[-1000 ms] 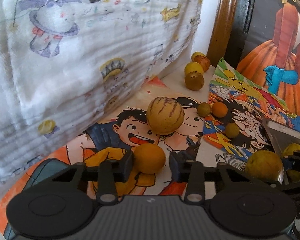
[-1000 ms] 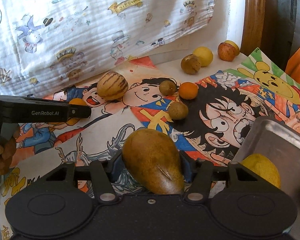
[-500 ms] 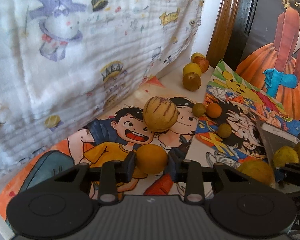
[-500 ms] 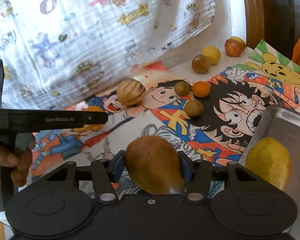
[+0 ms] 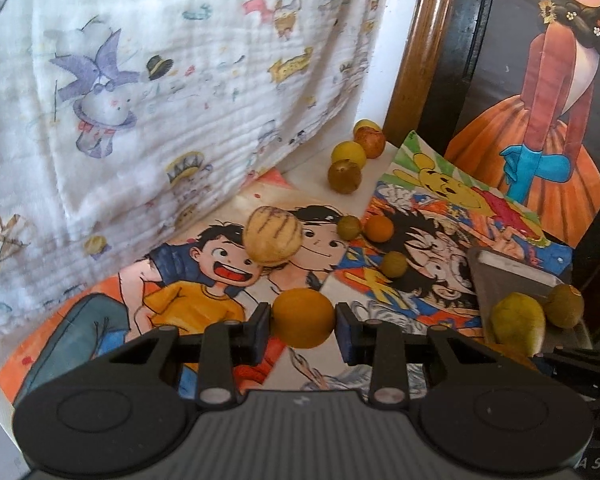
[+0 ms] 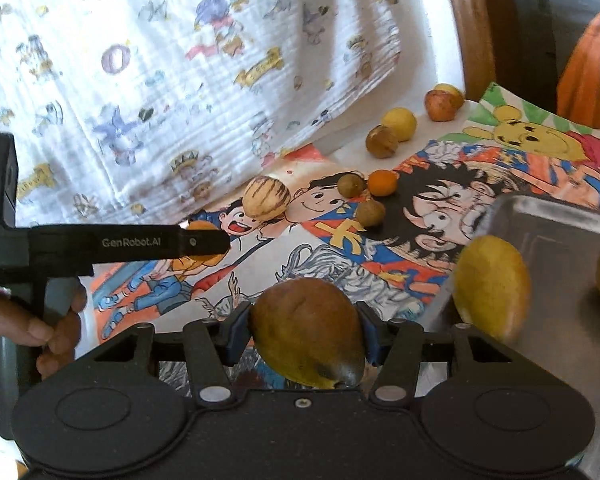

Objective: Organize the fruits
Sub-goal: 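Carry the orange and brown pear onto the metal tray and open both tools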

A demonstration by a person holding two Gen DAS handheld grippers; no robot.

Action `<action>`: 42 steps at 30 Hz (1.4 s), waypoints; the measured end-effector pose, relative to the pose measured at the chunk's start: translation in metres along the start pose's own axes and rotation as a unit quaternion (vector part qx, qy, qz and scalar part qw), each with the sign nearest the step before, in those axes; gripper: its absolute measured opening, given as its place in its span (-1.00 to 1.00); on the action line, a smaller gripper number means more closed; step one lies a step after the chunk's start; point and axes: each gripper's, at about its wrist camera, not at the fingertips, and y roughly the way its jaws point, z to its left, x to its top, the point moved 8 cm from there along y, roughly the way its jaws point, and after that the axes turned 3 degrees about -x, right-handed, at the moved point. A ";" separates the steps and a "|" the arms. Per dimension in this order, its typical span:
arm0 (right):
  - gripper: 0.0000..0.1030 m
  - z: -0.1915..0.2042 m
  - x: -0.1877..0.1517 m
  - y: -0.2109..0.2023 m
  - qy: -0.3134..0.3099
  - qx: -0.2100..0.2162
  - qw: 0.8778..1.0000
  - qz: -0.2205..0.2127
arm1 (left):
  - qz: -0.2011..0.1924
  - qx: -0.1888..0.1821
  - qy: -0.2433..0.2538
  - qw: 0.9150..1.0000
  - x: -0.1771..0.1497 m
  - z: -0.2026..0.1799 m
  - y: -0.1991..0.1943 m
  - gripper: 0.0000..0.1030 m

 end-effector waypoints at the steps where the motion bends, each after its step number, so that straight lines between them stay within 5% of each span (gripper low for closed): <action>1: 0.09 -0.002 -0.002 -0.006 0.004 -0.001 1.000 -0.003 | 0.000 -0.002 -0.001 1.000 -0.001 -0.002 -0.001 -0.27; 14: 0.09 -0.089 -0.019 -0.077 0.069 -0.110 0.991 -0.044 | 0.012 -0.071 0.019 0.997 -0.026 -0.069 -0.010 -0.27; 24: 0.08 -0.145 -0.015 -0.084 0.094 -0.178 0.977 -0.072 | 0.017 -0.136 0.065 0.988 -0.044 -0.137 -0.004 -0.27; 42: 0.08 -0.171 -0.016 -0.046 0.104 -0.181 0.977 -0.051 | 0.046 -0.165 0.114 0.979 -0.074 -0.181 0.026 -0.27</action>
